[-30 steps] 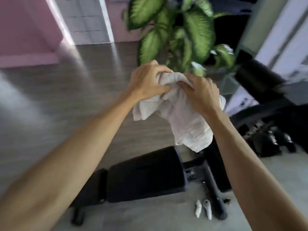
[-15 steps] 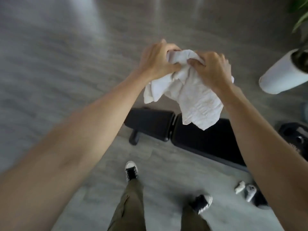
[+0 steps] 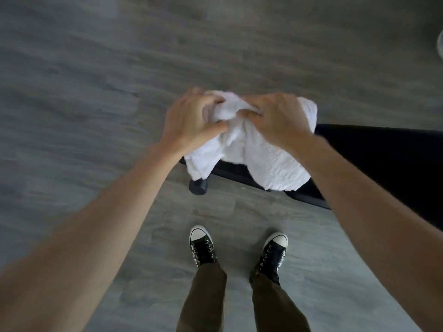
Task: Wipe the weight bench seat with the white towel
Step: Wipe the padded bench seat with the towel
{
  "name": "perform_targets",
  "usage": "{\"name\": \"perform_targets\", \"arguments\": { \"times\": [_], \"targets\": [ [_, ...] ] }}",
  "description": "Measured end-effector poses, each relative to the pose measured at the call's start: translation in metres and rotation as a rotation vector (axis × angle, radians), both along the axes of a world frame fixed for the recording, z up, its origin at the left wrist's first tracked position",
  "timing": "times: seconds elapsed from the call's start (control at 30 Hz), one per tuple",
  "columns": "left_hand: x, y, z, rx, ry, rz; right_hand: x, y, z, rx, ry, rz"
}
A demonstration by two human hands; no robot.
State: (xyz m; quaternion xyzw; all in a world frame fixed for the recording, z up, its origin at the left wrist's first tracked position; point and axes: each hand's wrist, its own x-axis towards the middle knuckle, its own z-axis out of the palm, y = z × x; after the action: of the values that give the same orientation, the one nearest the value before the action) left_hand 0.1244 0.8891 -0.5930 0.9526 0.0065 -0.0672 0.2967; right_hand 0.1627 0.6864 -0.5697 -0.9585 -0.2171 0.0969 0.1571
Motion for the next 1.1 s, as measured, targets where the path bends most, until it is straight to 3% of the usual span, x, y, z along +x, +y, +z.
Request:
{"name": "perform_targets", "arguments": {
  "times": [0.13, 0.2, 0.3, 0.5, 0.7, 0.83, 0.93, 1.0, 1.1],
  "targets": [
    [-0.049, 0.022, -0.143, 0.079, 0.261, -0.065, -0.046, 0.013, -0.148, -0.304, 0.276, 0.112],
    [-0.076, 0.021, -0.193, 0.067, 0.302, -0.061, -0.075, 0.007, -0.205, -0.389, 0.263, 0.186],
    [-0.087, 0.010, -0.239, 0.098, 0.176, -0.059, -0.083, 0.000, -0.243, -0.271, 0.149, 0.126],
    [-0.063, 0.013, -0.264, 0.184, 0.148, -0.219, -0.045, -0.005, -0.254, -0.190, 0.114, 0.131],
    [0.046, -0.009, -0.266, 0.174, 0.161, -0.110, 0.056, -0.006, -0.250, -0.167, 0.112, -0.049],
    [-0.025, -0.054, -0.261, 0.249, 0.067, 0.018, -0.001, -0.012, -0.240, -0.148, 0.048, -0.110],
    [-0.082, -0.073, -0.253, 0.203, 0.080, -0.018, -0.074, -0.035, -0.226, -0.133, 0.046, -0.144],
    [-0.072, -0.076, -0.254, 0.209, 0.083, -0.080, -0.083, -0.050, -0.227, -0.164, 0.065, -0.149],
    [-0.007, -0.083, -0.257, 0.267, 0.046, -0.130, -0.025, -0.060, -0.238, -0.139, 0.044, -0.179]
  ]
}}
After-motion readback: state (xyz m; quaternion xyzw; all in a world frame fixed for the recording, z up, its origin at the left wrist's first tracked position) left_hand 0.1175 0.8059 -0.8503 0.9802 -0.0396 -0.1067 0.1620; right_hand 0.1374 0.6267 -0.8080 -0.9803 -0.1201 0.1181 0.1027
